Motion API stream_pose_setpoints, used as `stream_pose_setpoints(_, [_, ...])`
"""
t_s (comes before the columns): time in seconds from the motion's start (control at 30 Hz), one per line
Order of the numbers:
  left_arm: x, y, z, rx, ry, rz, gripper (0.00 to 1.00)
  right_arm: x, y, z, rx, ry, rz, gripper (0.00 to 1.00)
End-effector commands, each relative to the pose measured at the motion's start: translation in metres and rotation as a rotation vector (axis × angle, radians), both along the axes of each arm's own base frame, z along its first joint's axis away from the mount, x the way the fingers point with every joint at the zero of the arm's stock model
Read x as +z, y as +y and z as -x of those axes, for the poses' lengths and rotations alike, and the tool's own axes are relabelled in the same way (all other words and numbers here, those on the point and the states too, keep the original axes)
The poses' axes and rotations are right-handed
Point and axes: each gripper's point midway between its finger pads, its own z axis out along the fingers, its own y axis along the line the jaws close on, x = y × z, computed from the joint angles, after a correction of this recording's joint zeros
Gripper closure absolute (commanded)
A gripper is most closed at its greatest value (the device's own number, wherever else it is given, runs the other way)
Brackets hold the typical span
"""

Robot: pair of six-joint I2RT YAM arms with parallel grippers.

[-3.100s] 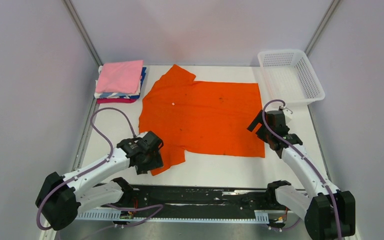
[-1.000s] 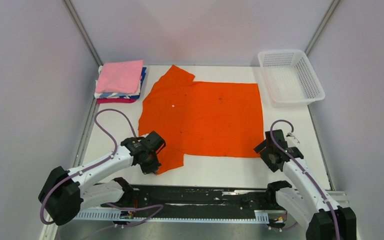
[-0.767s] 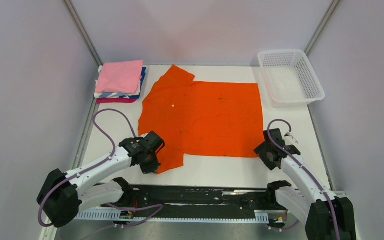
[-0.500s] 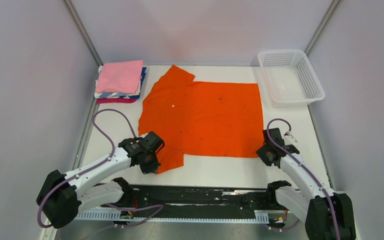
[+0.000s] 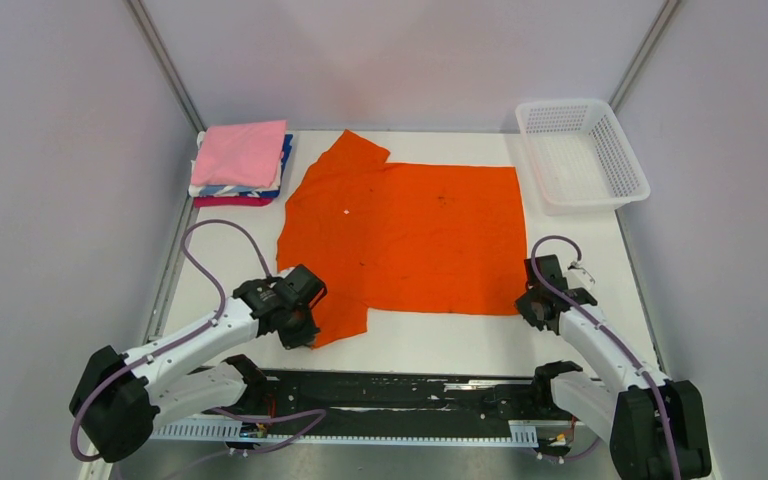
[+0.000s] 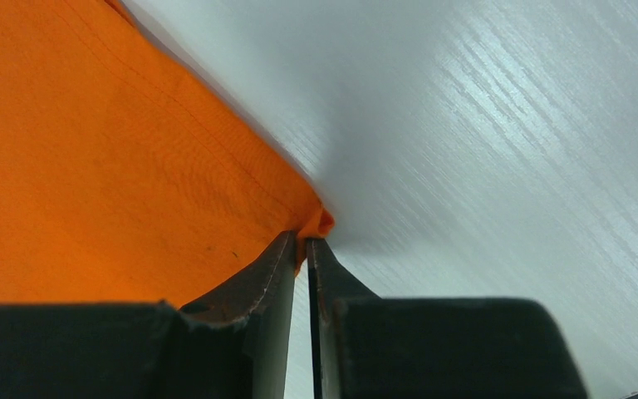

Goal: Fold and stack the t-shirts
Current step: Grab the side of the flattened tshirt closest away from the robot with both arms

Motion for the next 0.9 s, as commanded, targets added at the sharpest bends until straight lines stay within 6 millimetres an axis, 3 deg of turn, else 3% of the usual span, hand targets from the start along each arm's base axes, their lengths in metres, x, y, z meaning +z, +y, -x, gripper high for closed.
stream_pose_setpoints(0.0, [0.0, 0.002, 0.003, -0.003, -0.006, 0.003, 1.0, 0.003, -0.005, -0.009, 0.003, -0.031, 0.03, 0.95])
stream_pose_setpoints(0.07, [0.002, 0.003, 0.005, -0.001, -0.004, 0.007, 1.0, 0.004, -0.002, -0.007, 0.01, -0.032, 0.013, 1.0])
stream_pose_setpoints(0.3, [0.004, 0.003, 0.019, 0.009, 0.028, 0.054, 1.0, 0.019, 0.001, 0.016, -0.024, -0.032, -0.037, 1.0])
stream_pose_setpoints(0.5, [0.003, -0.004, 0.022, -0.007, 0.016, 0.117, 1.0, 0.021, 0.004, 0.018, -0.03, -0.027, -0.06, 1.0])
stream_pose_setpoints(0.73, [0.027, -0.041, -0.025, -0.111, -0.133, 0.185, 1.0, 0.037, 0.017, -0.008, 0.071, -0.098, -0.086, 1.0])
stream_pose_setpoints(0.87, [0.042, -0.051, -0.055, -0.145, -0.198, 0.142, 1.0, 0.045, 0.02, -0.022, 0.106, -0.131, -0.079, 1.0])
